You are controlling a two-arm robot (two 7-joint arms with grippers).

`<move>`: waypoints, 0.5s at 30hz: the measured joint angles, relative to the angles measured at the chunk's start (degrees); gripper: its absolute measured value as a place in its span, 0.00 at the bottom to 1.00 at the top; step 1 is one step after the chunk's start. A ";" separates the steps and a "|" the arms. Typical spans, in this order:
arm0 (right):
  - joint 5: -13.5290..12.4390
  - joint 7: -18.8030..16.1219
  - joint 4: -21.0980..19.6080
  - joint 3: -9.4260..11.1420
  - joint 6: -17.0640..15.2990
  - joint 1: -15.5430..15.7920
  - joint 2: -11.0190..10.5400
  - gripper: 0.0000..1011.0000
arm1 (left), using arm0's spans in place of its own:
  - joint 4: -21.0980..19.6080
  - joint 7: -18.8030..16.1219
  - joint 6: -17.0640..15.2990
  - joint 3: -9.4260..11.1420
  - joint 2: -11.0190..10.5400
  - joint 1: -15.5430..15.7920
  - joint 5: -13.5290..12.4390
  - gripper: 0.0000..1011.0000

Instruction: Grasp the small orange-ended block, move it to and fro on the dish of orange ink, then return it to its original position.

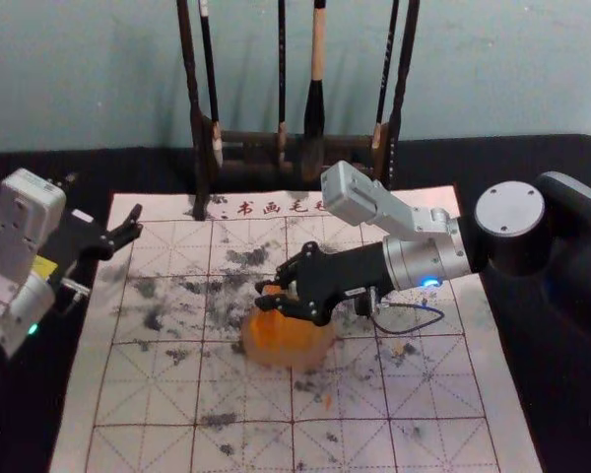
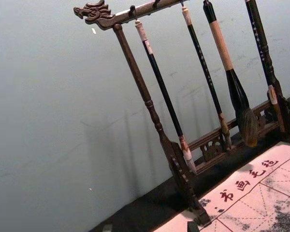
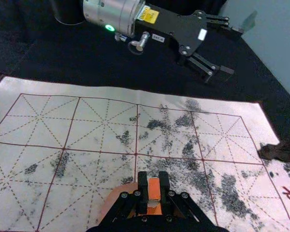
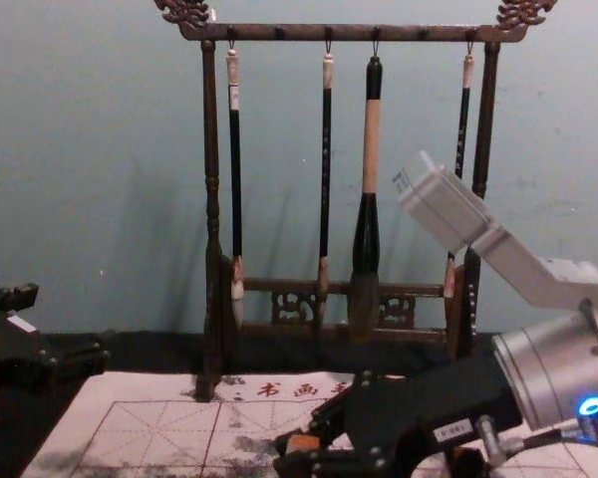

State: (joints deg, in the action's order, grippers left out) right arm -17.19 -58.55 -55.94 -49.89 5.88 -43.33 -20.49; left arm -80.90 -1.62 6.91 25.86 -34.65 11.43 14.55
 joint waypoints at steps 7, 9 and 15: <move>0.30 0.44 0.29 0.41 0.01 -0.04 -0.02 0.13 | 0.00 0.00 0.00 0.00 0.00 0.00 0.00 0.99; 0.35 0.53 0.32 0.49 0.00 -0.04 -0.07 0.13 | 0.00 0.00 0.00 0.00 0.00 0.00 0.00 0.99; 0.50 0.79 0.16 0.93 -0.12 0.05 -0.52 0.13 | 0.00 0.00 0.00 0.00 0.00 0.00 0.00 0.99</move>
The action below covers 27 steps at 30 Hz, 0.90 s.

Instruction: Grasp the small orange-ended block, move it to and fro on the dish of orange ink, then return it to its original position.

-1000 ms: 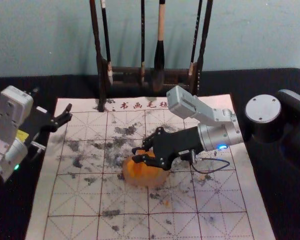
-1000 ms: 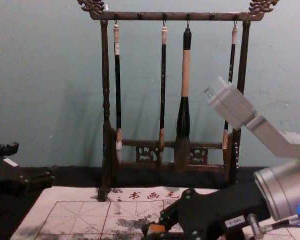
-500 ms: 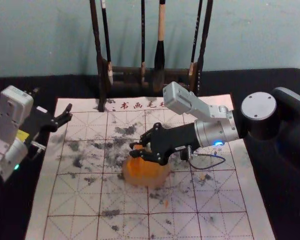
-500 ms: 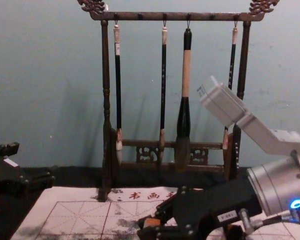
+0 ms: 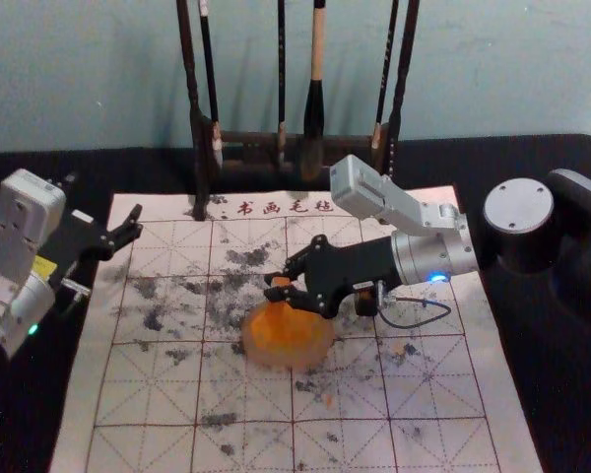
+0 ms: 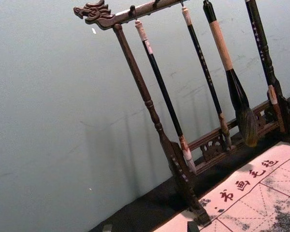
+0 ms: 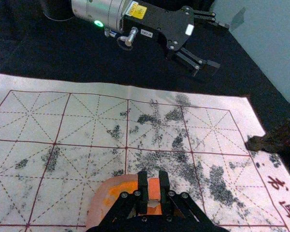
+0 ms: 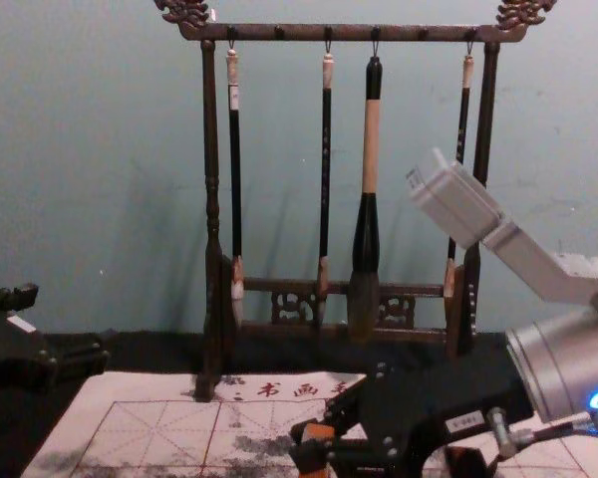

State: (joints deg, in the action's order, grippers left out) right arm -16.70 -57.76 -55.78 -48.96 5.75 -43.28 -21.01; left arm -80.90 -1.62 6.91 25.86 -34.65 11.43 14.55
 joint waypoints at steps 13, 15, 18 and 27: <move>0.16 0.29 -0.33 0.75 -0.17 0.22 -0.93 0.13 | 0.00 0.00 0.00 0.00 0.00 0.00 0.00 0.99; 0.16 0.29 -0.33 0.82 -0.18 0.22 -0.99 0.13 | 0.00 0.00 0.00 0.00 0.00 0.00 0.00 0.99; 0.19 0.29 -0.33 0.92 -0.20 0.22 -1.11 0.13 | 0.00 0.00 0.00 0.00 0.00 0.00 0.00 0.99; 0.24 0.29 -0.81 1.20 -0.23 0.36 -1.43 0.13 | 0.00 0.00 0.00 0.00 0.00 0.00 0.00 0.99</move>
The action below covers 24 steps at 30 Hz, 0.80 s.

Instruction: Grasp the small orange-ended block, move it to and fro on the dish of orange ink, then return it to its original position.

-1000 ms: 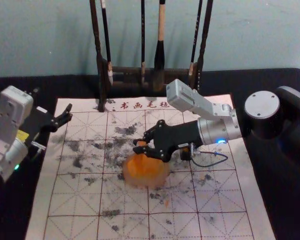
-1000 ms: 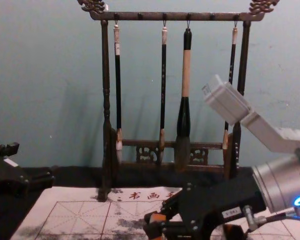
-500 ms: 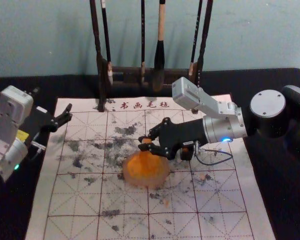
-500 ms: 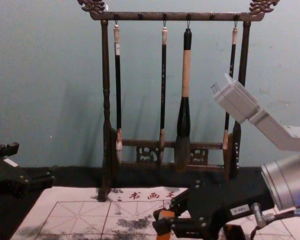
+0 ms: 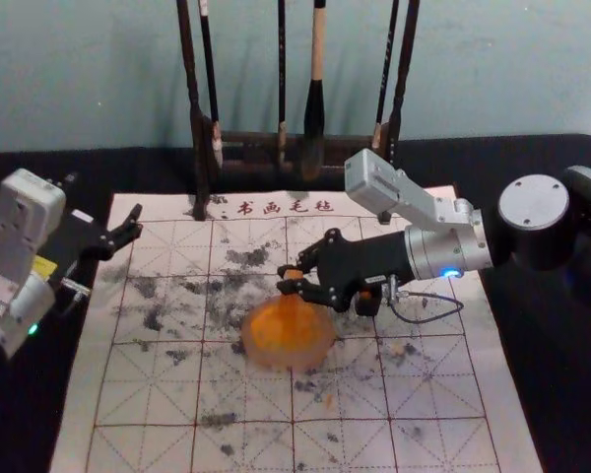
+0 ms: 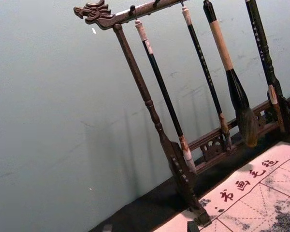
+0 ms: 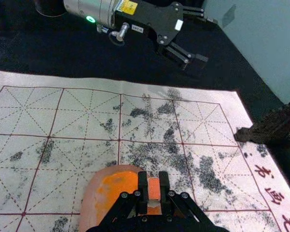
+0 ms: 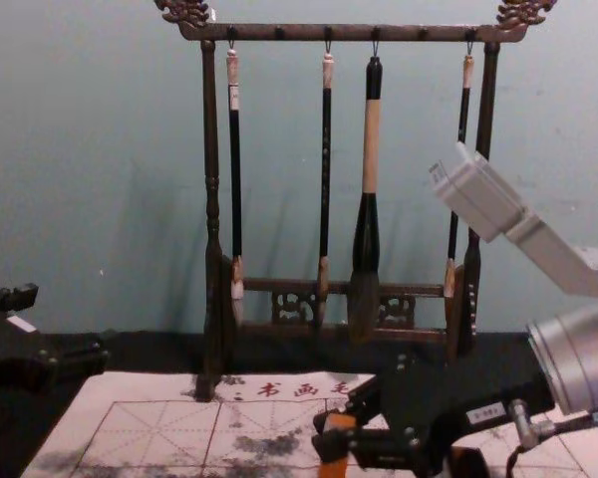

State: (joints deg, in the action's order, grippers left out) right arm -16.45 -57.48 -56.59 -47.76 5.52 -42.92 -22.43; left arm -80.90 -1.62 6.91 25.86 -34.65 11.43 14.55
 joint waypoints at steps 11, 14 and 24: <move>-2.05 0.10 -7.44 2.03 -0.89 1.74 -4.48 0.13 | 0.00 0.00 0.00 0.00 0.00 0.00 0.00 0.99; -3.04 0.54 -10.81 3.08 -1.09 2.70 -6.75 0.13 | 0.00 0.00 0.00 0.00 0.00 0.00 0.00 0.99; -5.19 2.34 -16.96 6.03 -1.12 5.57 -12.89 0.13 | 0.00 0.00 0.00 0.00 0.00 0.00 0.00 0.99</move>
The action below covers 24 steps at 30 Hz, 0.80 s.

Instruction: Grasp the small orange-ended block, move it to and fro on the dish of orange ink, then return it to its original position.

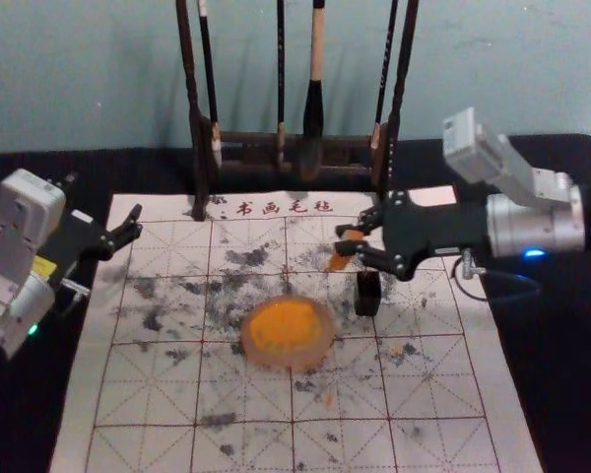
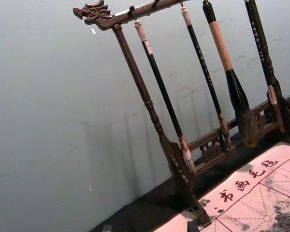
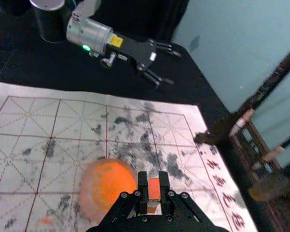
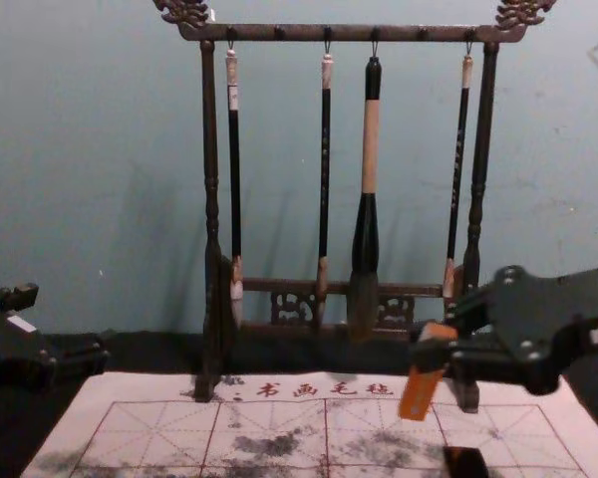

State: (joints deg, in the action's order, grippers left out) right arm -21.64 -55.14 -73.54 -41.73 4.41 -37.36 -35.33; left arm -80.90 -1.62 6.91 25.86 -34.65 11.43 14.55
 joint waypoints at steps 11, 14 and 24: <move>-0.69 1.03 -0.92 1.90 -0.09 2.55 -3.66 0.13 | 0.00 0.00 0.00 0.00 0.00 0.00 0.00 0.99; -0.55 1.17 0.00 1.93 -0.17 2.86 -3.61 0.13 | 0.00 0.00 0.00 0.00 0.00 0.00 0.00 0.99; 0.53 1.36 2.72 1.71 -0.24 2.97 -2.35 0.13 | 0.00 0.00 0.00 0.00 0.00 0.00 0.00 0.99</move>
State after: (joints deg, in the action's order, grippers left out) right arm -21.11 -53.78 -70.82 -40.02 4.16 -34.38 -37.68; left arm -80.90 -1.62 6.91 25.86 -34.65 11.43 14.55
